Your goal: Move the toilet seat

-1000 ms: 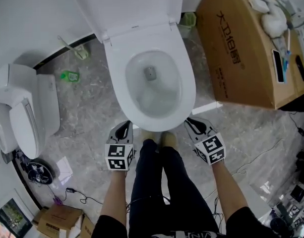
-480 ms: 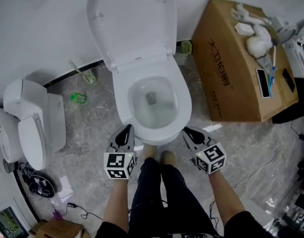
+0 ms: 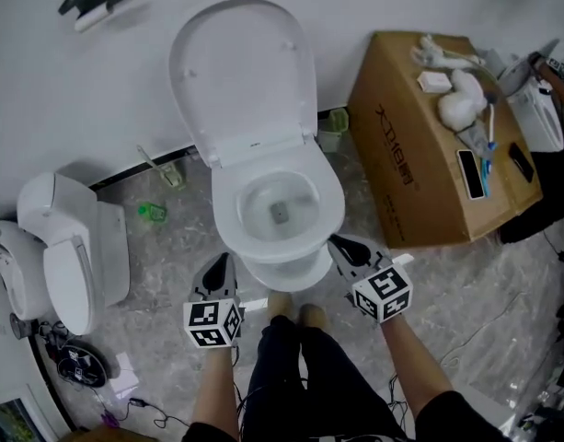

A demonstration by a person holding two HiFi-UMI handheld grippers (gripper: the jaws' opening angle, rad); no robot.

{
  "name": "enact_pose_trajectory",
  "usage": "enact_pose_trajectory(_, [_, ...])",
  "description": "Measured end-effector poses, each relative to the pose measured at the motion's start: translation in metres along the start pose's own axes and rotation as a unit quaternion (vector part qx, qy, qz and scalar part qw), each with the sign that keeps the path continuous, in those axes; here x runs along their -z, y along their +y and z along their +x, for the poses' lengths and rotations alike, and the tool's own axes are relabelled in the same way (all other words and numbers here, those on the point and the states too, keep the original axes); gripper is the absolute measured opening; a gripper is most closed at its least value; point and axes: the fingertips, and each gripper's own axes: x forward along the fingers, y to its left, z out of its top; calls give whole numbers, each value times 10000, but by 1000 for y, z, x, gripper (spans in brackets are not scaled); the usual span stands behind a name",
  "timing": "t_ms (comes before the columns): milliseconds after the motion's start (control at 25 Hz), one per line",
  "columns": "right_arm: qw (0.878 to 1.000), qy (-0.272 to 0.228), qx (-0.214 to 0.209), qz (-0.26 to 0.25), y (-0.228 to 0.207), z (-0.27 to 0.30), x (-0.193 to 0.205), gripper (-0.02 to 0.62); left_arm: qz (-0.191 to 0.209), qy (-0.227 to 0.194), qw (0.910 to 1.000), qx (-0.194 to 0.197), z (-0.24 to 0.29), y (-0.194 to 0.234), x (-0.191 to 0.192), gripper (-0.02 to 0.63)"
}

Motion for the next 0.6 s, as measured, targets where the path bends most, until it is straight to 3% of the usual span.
enact_pose_trajectory(600, [9994,-333,75,-63,-18,23,-97,26,-46,-420,9991,103,18,1,-85,3])
